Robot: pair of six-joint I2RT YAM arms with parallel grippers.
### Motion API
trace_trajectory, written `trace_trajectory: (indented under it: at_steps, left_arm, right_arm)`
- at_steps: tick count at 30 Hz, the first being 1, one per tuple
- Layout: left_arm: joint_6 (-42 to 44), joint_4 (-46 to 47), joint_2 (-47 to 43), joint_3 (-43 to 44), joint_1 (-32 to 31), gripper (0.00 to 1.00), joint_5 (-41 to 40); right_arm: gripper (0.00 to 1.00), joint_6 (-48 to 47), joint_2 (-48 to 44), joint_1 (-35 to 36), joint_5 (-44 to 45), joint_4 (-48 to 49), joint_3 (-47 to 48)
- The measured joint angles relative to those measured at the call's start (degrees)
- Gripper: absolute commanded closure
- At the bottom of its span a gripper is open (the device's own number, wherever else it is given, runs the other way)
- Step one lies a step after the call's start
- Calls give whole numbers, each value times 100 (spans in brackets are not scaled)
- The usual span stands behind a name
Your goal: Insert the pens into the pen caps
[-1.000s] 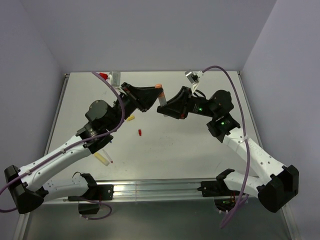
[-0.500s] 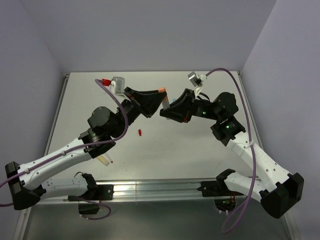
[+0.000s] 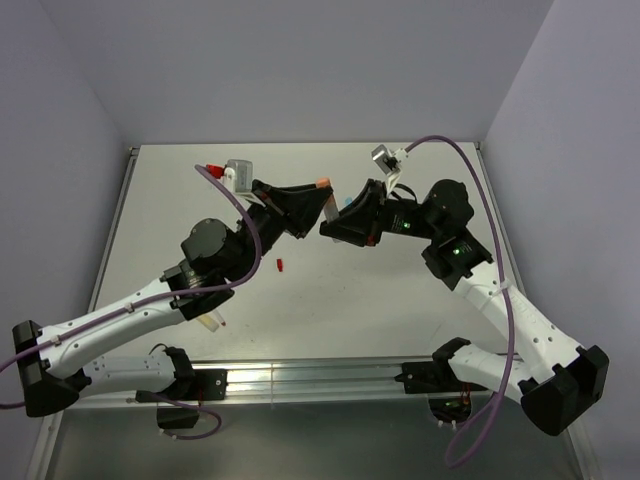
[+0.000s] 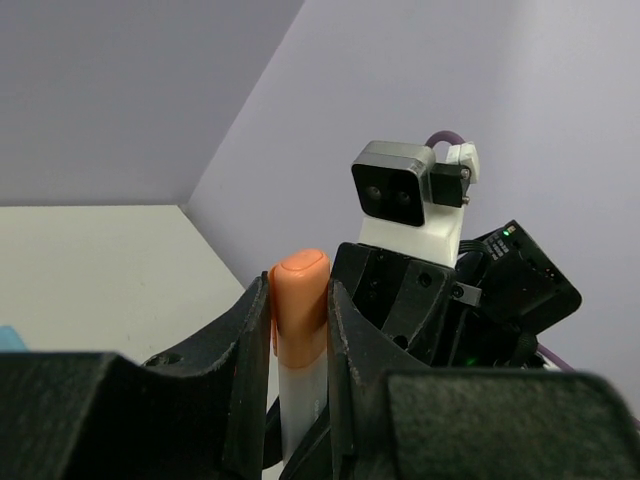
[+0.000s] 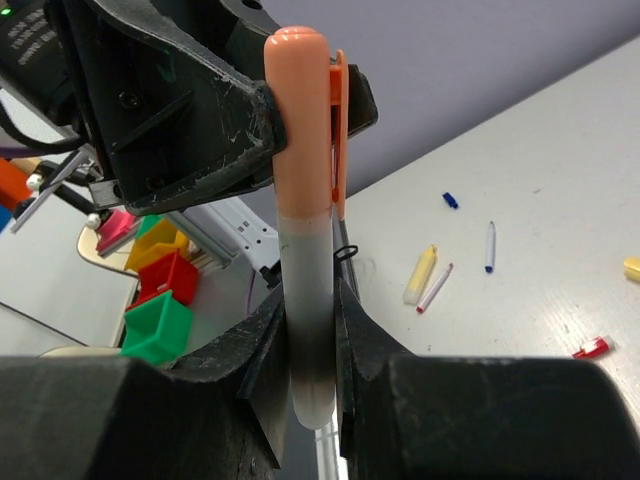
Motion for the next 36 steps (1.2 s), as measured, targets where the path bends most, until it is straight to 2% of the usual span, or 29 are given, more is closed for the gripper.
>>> trace_trajectory:
  at_steps: [1, 2, 5, 7, 8, 10, 17, 23, 26, 31, 36]
  left_arm:
    - [-7, -76, 7, 42, -20, 100, -101]
    - [-9, -164, 20, 103, -35, 100, -199]
    - [-9, -673, 197, 503, -48, 100, -356]
    - [-44, -1091, 407, 828, -33, 100, -317]
    - [-105, -1384, 568, 1032, 31, 100, -286]
    - [-236, -1803, 870, 1377, 164, 100, -232]
    - [-699, -2837, 1838, 2380, 1298, 100, -61]
    - [-894, -3042, 2990, 2839, 2081, 100, 275]
    - [-911, -3095, 3832, 3134, 2312, 100, 450]
    - [-909, -3418, 5700, 4179, 2500, 100, 841]
    - [-999, -3768, 6773, 4651, 2559, 100, 1088]
  right_arm:
    - [84, -37, 24, 0, 9, -116, 57]
    - [73, -57, 46, 0, 15, -173, 90]
    - [58, -140, 79, -9, 297, -420, 219]
    - [52, -210, 76, -31, 667, -538, 295]
    - [45, -256, 66, -48, 925, -616, 317]
    - [39, -337, 15, -76, 1362, -846, 310]
    - [35, -476, -389, -116, 2704, -1928, 92]
    - [32, -623, -883, -120, 3799, -2780, -278]
    - [31, -688, -894, -129, 4168, -3023, -280]
    - [30, -804, -918, -144, 4557, -3285, -291]
    - [30, -903, -927, -210, 4732, -3401, -293]
